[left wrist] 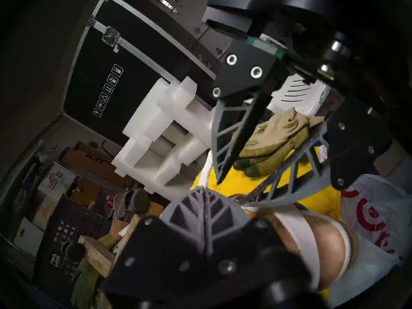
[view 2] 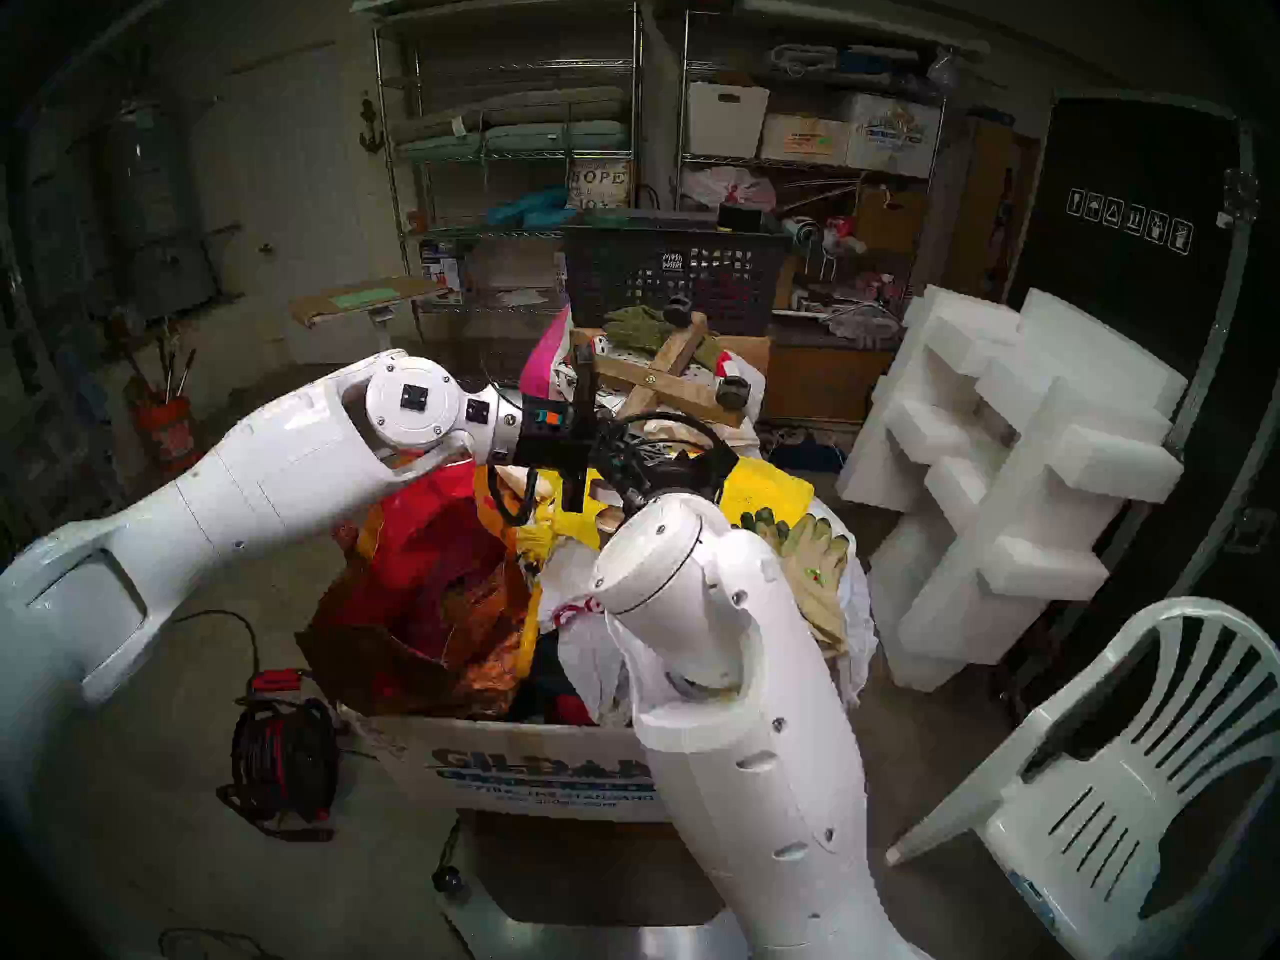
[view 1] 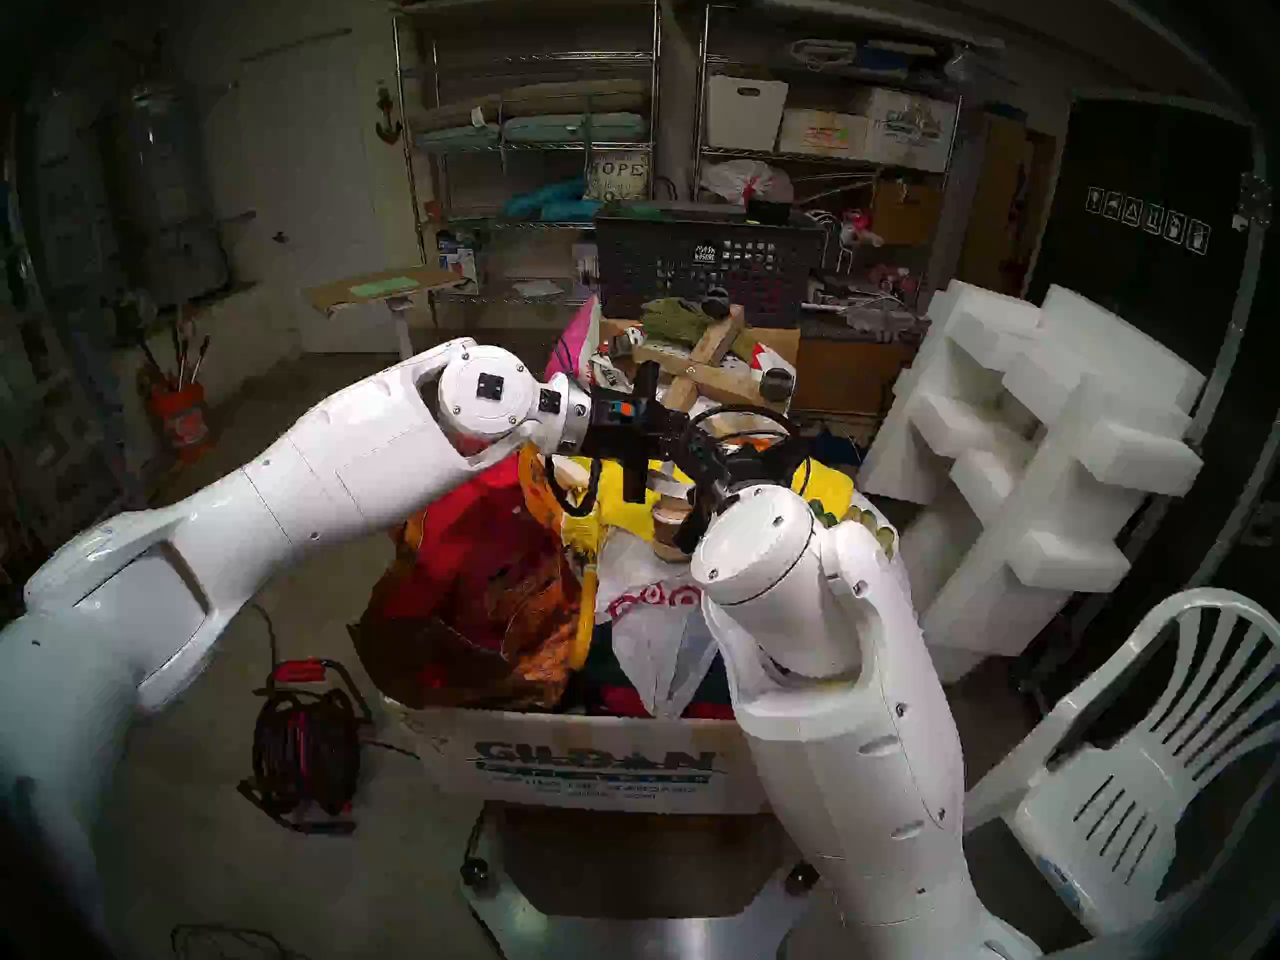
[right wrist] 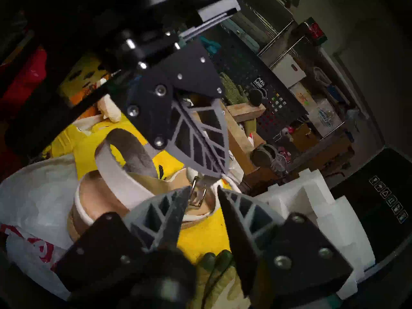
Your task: Unbuckle a shoe
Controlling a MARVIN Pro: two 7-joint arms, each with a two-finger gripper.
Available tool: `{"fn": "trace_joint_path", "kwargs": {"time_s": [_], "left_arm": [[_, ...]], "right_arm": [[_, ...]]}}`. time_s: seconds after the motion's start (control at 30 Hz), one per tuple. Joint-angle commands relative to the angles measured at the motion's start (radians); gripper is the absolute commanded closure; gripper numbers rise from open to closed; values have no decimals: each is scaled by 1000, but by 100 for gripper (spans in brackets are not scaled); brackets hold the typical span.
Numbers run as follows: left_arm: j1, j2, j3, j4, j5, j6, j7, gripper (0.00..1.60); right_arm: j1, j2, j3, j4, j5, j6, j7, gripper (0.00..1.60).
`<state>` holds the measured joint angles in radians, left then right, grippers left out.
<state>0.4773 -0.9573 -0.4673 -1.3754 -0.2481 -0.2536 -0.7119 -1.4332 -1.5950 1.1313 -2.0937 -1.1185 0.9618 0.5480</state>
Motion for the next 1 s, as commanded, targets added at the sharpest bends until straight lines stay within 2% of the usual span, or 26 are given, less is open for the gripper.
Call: {"fn": "trace_joint_path", "kwargs": {"time_s": [0.0,0.37,0.53,0.6,0.67,0.7,0.73,0.97], "left_arm": [[-17,-1,-18,-8,-6,0,9,160],[-16,2,-20,-8,-9,-5,12,160],[-16,3,-20,-9,-10,-6,12,160],[-16,4,-20,-9,-11,-6,12,160],[-15,5,-20,-11,-11,-6,13,160],[-15,6,-20,-11,-11,-7,13,160],[-15,6,-20,-12,-12,-8,13,160],[-15,9,-19,-15,-12,-7,11,160]], "right_arm": [[30,-20,12,8,50,-2,-24,73],[25,-17,15,24,73,-2,-29,82],[30,-22,30,33,99,-2,-30,71],[31,-23,31,36,100,-2,-33,82],[32,-23,31,38,107,-2,-39,82],[32,-23,34,38,118,-2,-44,83],[34,-29,57,34,190,-2,-57,84],[35,-30,78,11,230,-2,-62,88]]}}
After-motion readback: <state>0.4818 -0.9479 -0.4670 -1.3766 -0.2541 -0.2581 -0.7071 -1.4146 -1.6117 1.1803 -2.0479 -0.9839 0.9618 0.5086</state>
